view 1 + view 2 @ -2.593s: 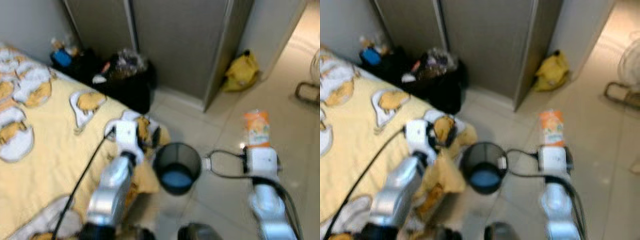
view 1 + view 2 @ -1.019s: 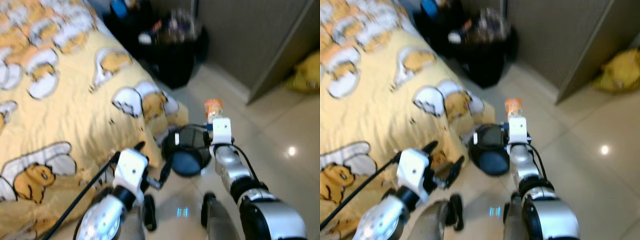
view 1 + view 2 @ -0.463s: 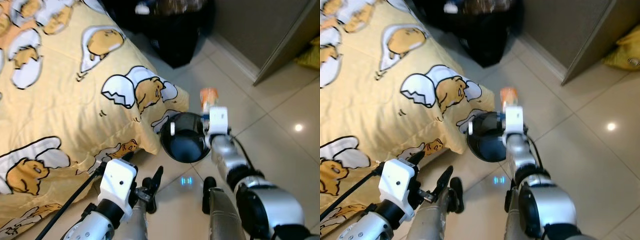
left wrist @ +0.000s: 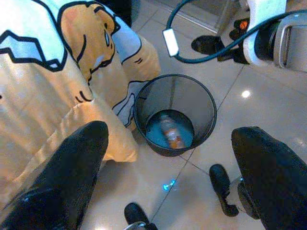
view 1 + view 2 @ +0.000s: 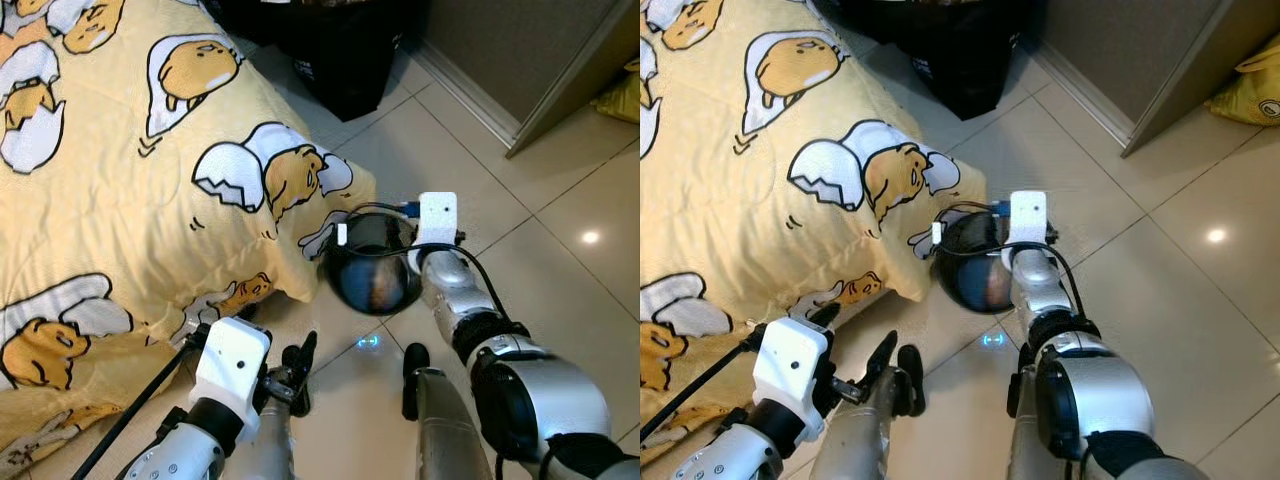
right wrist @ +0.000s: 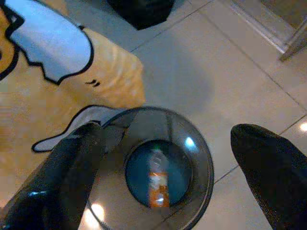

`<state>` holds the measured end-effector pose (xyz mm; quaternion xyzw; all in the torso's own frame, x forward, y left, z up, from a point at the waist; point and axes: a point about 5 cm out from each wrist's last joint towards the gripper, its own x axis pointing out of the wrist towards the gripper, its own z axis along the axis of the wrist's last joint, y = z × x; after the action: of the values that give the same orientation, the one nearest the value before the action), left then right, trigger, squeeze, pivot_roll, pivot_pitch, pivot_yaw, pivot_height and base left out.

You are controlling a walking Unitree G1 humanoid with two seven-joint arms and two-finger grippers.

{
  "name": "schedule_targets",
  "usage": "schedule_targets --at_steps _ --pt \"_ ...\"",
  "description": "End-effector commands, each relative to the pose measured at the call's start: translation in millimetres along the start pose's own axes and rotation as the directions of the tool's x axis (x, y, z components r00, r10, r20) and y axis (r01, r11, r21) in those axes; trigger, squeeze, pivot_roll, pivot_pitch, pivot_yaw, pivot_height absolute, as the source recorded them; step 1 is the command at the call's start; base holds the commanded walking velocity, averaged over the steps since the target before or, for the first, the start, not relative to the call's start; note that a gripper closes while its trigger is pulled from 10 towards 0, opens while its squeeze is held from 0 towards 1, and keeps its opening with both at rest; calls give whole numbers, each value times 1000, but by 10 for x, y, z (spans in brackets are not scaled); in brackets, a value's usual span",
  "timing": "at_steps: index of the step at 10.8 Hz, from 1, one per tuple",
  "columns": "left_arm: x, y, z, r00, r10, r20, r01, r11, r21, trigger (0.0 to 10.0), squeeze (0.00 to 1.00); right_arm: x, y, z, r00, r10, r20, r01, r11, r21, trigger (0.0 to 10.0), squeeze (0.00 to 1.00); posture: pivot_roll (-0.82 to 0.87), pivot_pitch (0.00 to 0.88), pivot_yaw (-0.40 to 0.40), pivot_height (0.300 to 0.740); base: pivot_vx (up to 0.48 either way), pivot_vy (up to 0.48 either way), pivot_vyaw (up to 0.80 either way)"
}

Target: Clean up the room

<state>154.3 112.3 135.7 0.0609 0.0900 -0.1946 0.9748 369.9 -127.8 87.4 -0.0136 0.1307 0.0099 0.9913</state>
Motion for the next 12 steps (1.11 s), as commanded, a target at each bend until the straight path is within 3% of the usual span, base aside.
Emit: schedule_targets --at_steps 1,2,4,5,6,7,8,9,11,12 --pt "35 5 -69 1000 15 -27 -15 1000 9 10000 0 -42 56 -145 999 22 -35 -22 1000 4 10000 576 162 466 137 731 0 0 0" --pt "123 24 -95 999 32 -20 -32 999 7 10000 0 -50 44 -134 1000 22 -4 -22 1000 9 10000 0 133 441 119 731 0 0 0" --pt "355 109 -161 997 78 -1 -78 996 -35 10000 0 -162 -13 -206 993 28 114 -31 999 24 10000 0 53 341 76 731 0 0 0" --pt "518 297 -236 982 189 -8 -188 972 -144 10000 0 -291 -100 -287 985 12 173 -16 1000 26 10000 0 0 261 55 731 0 0 0" --pt "662 541 -281 949 316 0 -312 935 -170 10000 0 -530 -234 -333 975 -12 221 9 1000 14 10000 0 -47 177 37 731 0 0 0" --pt "761 607 -254 941 336 36 -329 936 -127 10000 0 -678 -322 -337 969 -25 245 28 1000 -7 10000 0 -62 134 27 731 0 0 0" --pt "885 643 -223 941 334 60 -324 936 -135 10000 0 -755 -385 -332 963 -36 265 42 999 -15 10000 0 -101 45 26 731 0 0 0" --pt "1027 684 -158 940 327 100 -313 940 -135 10000 0 -756 -425 -342 962 -27 273 35 999 -24 10000 0 -108 0 35 731 0 0 0" --pt "1184 667 -113 944 302 130 -274 941 -198 10000 0 -752 -506 -385 975 -51 215 48 999 20 10000 0 -119 0 61 731 0 234 728" --pt "1207 654 -105 944 297 142 -272 947 -171 10000 0 -733 -527 -445 983 -49 180 45 999 27 10000 0 -113 0 57 731 0 465 700"
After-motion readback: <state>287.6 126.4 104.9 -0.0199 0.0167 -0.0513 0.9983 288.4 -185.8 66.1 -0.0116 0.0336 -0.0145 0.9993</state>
